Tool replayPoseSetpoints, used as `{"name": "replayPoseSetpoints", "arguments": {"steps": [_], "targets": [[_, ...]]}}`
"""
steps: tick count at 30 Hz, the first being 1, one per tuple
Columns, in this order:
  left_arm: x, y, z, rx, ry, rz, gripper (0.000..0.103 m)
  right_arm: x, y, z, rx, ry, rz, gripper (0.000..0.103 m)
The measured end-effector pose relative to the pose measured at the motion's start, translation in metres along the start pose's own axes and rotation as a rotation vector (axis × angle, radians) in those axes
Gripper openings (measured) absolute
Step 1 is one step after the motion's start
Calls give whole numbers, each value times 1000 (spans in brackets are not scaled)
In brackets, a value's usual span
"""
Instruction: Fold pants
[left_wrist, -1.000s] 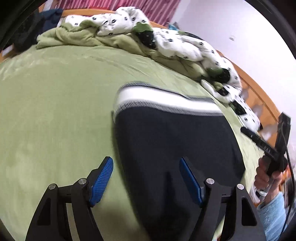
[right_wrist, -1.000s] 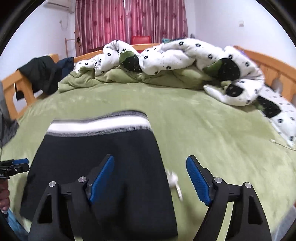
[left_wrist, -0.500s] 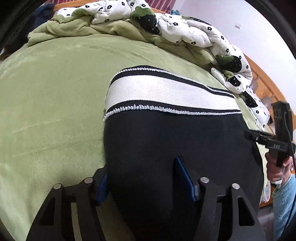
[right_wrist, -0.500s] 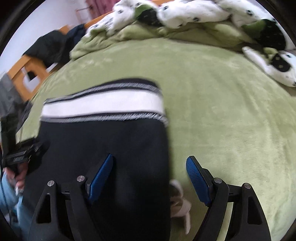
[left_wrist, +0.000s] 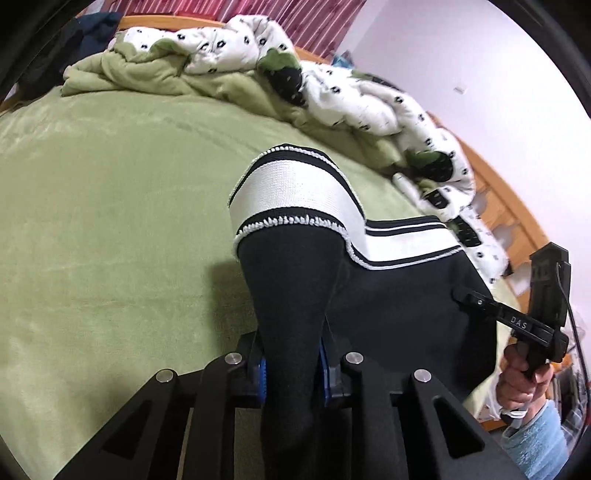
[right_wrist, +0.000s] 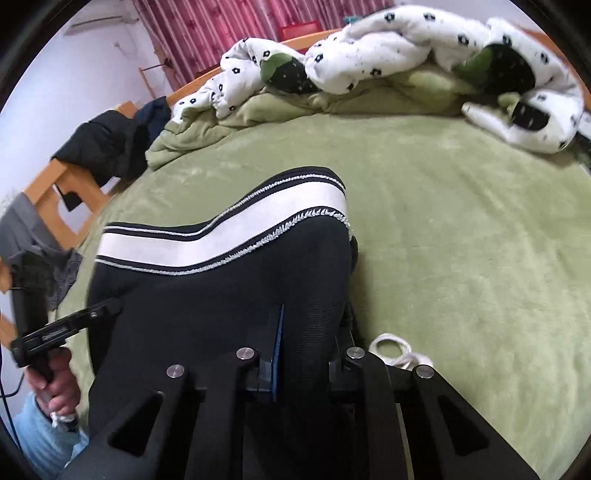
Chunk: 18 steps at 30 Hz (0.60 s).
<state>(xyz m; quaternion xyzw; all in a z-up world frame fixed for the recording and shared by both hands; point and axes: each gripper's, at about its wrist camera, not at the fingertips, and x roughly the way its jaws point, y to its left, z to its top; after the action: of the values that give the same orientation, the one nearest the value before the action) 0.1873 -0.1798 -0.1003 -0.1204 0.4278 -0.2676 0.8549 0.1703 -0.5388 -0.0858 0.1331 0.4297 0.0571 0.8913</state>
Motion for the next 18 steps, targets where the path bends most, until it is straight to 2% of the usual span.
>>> {"name": "replayPoseSetpoints", "arguments": {"steps": [3, 5, 9, 13, 15, 16, 18], "targets": [[-22, 15, -1, -16, -15, -26, 19, -17, 29, 0, 23, -39, 36, 15], [-43, 33, -1, -25, -45, -5, 19, -25, 47, -4, 10, -44, 49, 15], [-95, 93, 5, -48, -81, 71, 18, -10, 107, -16, -16, 3, 126, 14], [-134, 146, 9, -24, -100, 220, 19, 19, 171, -30, -52, 18, 246, 14], [-138, 166, 10, -25, -97, 280, 19, 35, 198, -36, -64, 17, 291, 14], [-136, 174, 11, -39, -88, 288, 19, 42, 208, -39, -68, 18, 303, 14], [-120, 194, 7, -93, -43, 274, 20, 58, 222, -44, -97, 4, 259, 16]]}}
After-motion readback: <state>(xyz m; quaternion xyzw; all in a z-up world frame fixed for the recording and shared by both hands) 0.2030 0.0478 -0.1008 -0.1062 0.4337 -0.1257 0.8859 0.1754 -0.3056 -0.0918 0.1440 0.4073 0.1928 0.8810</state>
